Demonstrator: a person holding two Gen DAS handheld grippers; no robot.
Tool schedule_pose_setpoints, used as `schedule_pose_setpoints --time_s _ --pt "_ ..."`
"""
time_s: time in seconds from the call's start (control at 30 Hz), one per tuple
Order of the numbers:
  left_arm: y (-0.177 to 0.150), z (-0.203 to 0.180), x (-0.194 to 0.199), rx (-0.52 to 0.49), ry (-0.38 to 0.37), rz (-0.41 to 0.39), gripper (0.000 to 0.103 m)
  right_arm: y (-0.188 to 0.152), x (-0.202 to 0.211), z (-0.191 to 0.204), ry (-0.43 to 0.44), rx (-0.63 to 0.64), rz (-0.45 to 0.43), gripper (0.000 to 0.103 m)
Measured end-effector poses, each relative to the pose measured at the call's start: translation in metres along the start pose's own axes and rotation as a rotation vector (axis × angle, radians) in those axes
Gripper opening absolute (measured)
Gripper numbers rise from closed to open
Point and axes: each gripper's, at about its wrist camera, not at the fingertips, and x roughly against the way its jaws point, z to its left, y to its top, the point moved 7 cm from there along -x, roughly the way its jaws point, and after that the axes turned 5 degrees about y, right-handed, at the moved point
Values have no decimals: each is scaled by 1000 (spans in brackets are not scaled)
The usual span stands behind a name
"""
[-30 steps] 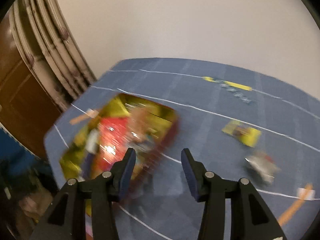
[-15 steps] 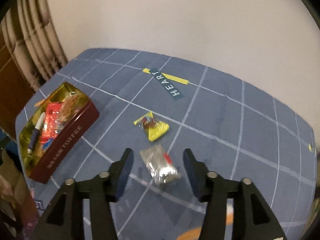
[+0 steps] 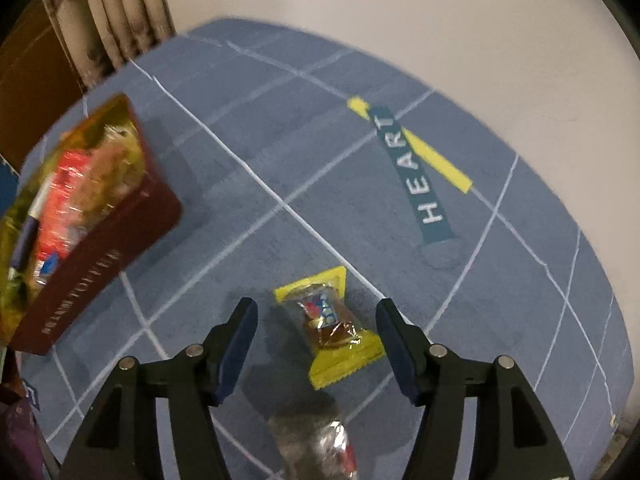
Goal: Organize snacks
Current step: 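Grasp the yellow-wrapped cake with the right gripper and lift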
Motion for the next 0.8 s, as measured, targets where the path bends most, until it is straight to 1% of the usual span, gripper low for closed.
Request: schedule_pose_setpoints --time_s 0.03,0.07,0.17,0.2,0.27,0.3,0.37,0.4,0.43,0.47,0.5,0.53,0.57,0.63,0.67,0.7,0.73,0.77,0.8 --pt "0 -1 0 -4 -3 -2 78 -2 -6 0 -2 -5 26 45" --pt "-1 -2 1 -6 -5 -3 78 -2 -3 0 9 -20 5 27" --pt "0 -5 4 -20 -16 -8 78 -9 2 -1 -17 -53 13 26" --pt "1 -5 6 -22 -19 -12 78 -16 12 -1 -26 -73 -18 26" --pt "3 -7 11 -26 -36 -15 78 -28 33 -3 19 -136 -96 26" --pt "5 -8 14 -25 -48 -15 78 -43 52 -8 30 -196 -157 26" --pt "8 -10 24 -24 -80 -22 78 -71 75 -24 -6 -284 -218 26" --pt "11 -13 30 -28 -99 -29 78 -98 91 -35 -28 -352 -255 26" --pt "14 -19 37 -41 -139 -34 78 -115 99 -43 -52 -380 -270 26" --pt "17 -25 43 -56 -178 -34 78 -139 109 -53 -99 -410 -281 26" --pt "19 -33 48 -66 -218 -31 78 -169 121 -65 -160 -448 -288 26" --pt "24 -44 57 -75 -275 -27 78 -183 126 -75 -185 -471 -291 26" --pt "27 -54 61 -86 -316 -24 79 -204 134 -88 -216 -505 -291 26" --pt "34 -86 73 -143 -449 4 81 -244 140 -106 -298 -546 -256 26" --pt "38 -104 79 -173 -507 16 81 -261 142 -115 -325 -569 -244 26" --pt "41 -118 85 -196 -555 18 81 -279 144 -123 -329 -608 -243 26" --pt "47 -140 93 -229 -626 10 81 -290 145 -129 -337 -631 -242 26" --pt "50 -154 98 -250 -665 -3 81 -302 147 -134 -361 -645 -240 26" --pt "55 -175 104 -295 -714 -26 82 -314 148 -139 -392 -659 -239 26"
